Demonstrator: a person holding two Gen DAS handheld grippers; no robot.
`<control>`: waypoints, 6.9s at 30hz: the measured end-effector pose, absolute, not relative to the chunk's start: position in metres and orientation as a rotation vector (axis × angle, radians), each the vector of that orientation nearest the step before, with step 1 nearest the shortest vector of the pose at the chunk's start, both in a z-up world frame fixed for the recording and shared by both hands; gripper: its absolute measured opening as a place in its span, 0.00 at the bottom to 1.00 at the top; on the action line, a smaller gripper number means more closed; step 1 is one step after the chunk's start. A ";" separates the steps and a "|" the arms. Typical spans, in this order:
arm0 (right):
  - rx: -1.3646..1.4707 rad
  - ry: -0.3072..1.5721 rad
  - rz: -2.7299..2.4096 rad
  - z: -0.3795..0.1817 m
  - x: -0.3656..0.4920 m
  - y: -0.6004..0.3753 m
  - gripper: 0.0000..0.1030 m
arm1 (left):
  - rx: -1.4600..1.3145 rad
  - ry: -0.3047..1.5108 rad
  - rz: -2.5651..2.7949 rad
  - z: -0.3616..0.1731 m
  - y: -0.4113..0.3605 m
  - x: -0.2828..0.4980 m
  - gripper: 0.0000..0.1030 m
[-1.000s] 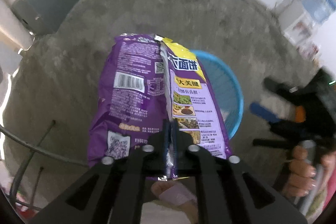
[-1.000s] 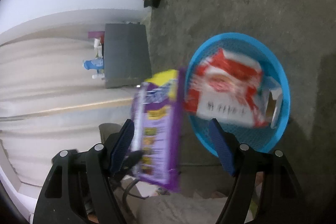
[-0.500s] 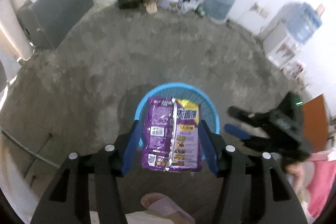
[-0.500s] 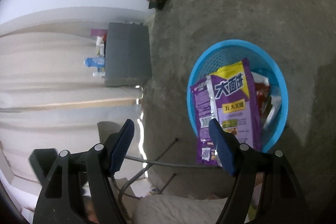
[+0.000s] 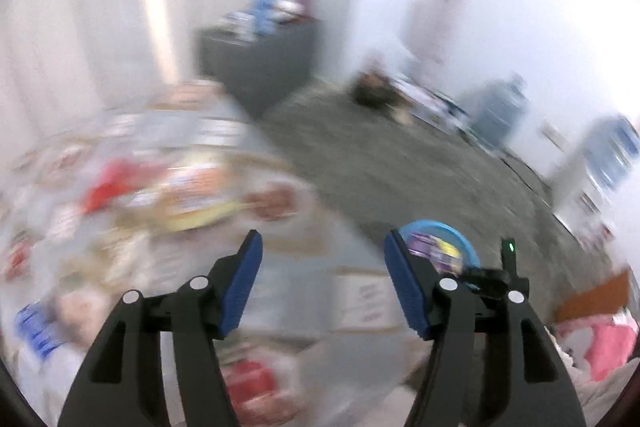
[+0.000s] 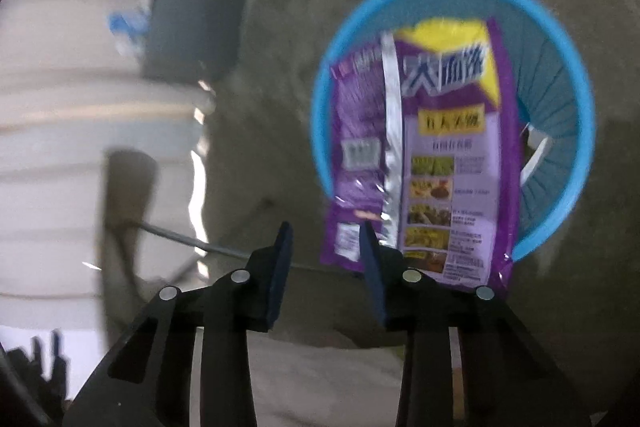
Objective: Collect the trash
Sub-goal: 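Open both grippers to drop the bags into the blue wastebasket, then move both tools back over the table toward the Pepsi bottle, then grasp the Pepsi bottle around its label with the right gripper, then hold the Pepsi bottle in the right gripper while the left approaches the gold tissue pack, then grasp the gold tissue pack with the left gripper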
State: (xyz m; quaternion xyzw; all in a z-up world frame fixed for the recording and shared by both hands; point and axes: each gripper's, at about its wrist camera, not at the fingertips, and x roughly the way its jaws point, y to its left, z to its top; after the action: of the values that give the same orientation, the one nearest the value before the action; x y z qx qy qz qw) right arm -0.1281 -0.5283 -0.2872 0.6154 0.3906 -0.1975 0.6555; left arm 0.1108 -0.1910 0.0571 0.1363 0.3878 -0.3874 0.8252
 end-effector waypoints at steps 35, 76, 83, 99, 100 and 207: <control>1.029 0.941 -0.588 -0.231 -0.097 -0.531 0.67 | -0.032 0.815 -0.311 0.030 0.066 0.157 0.69; 0.768 1.120 0.629 -0.100 0.221 -0.152 0.53 | -0.251 0.972 -0.480 -0.042 0.090 0.192 0.06; 0.744 1.156 0.663 -0.096 0.185 -0.160 0.52 | -0.204 0.996 -0.515 -0.035 0.075 0.158 0.04; 0.872 1.080 0.470 -0.093 0.073 -0.224 0.52 | -0.064 1.096 -0.756 -0.031 -0.020 0.072 0.04; 0.886 1.068 0.446 -0.093 0.074 -0.225 0.52 | -0.051 1.091 -0.772 -0.031 -0.029 0.072 0.04; 0.499 1.056 0.093 -0.068 0.068 -0.239 0.62 | -0.014 1.129 -0.537 -0.051 0.006 0.140 0.72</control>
State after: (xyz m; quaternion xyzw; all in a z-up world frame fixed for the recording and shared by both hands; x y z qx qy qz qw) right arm 0.0677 -0.2385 -0.0677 0.2355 0.4983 0.0440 0.8333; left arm 0.1400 0.0057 -0.0513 -0.0065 0.5286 -0.2513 0.8108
